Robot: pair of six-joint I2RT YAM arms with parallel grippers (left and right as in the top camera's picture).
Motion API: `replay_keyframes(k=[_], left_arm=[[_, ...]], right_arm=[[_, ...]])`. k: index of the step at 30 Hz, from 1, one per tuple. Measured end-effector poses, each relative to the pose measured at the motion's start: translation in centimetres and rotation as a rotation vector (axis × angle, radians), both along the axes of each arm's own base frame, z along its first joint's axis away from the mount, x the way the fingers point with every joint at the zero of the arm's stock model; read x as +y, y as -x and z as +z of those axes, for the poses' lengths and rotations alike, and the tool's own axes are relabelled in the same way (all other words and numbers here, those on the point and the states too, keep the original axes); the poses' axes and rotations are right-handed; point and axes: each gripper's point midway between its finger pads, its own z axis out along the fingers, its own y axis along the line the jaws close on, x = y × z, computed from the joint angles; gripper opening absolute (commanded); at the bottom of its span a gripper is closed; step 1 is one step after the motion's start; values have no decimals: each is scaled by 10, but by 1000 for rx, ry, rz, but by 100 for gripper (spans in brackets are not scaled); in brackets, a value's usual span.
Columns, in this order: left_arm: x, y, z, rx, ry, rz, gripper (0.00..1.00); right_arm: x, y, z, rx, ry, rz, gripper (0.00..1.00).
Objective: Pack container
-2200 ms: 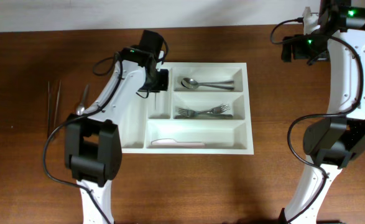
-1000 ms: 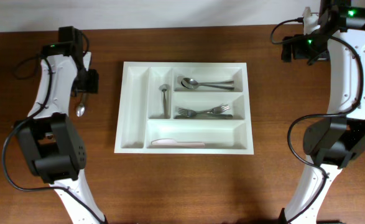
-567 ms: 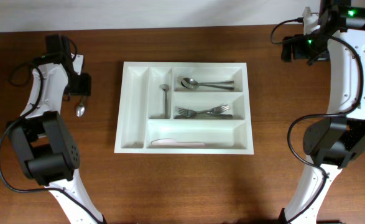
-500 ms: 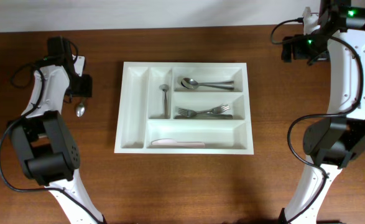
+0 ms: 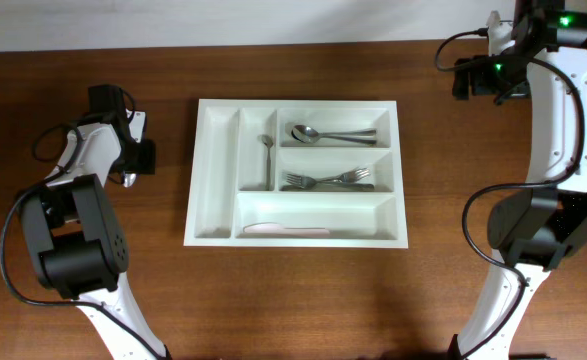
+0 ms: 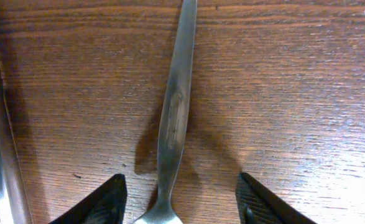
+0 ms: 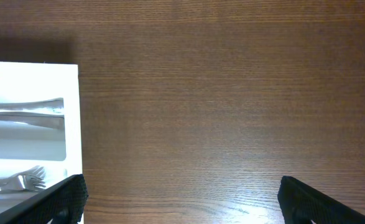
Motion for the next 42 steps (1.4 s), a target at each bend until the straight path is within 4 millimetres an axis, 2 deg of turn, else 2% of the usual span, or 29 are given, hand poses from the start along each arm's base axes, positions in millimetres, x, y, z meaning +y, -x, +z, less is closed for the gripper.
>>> replay_keyframes(k=[11,18,34,37,38,42], left_arm=[[1,-7,1,-29,-5,-4,45],[3,-15,3,-67,-12,-3,33],[-1,-17,4,-70,-4,-56,31],[-3,-17,3,-67,1,-76,8],[-4,-17,3,-66,3,-85,4],[-5,-17,3,-64,7,-96,2]], right_arm=[[0,0,0,0,0,-1,99],[0,0,0,0,0,0,99],[0,0,0,0,0,0,99],[0,0,0,0,0,0,99],[0,0,0,0,0,0,99],[0,0,0,0,0,0,99]])
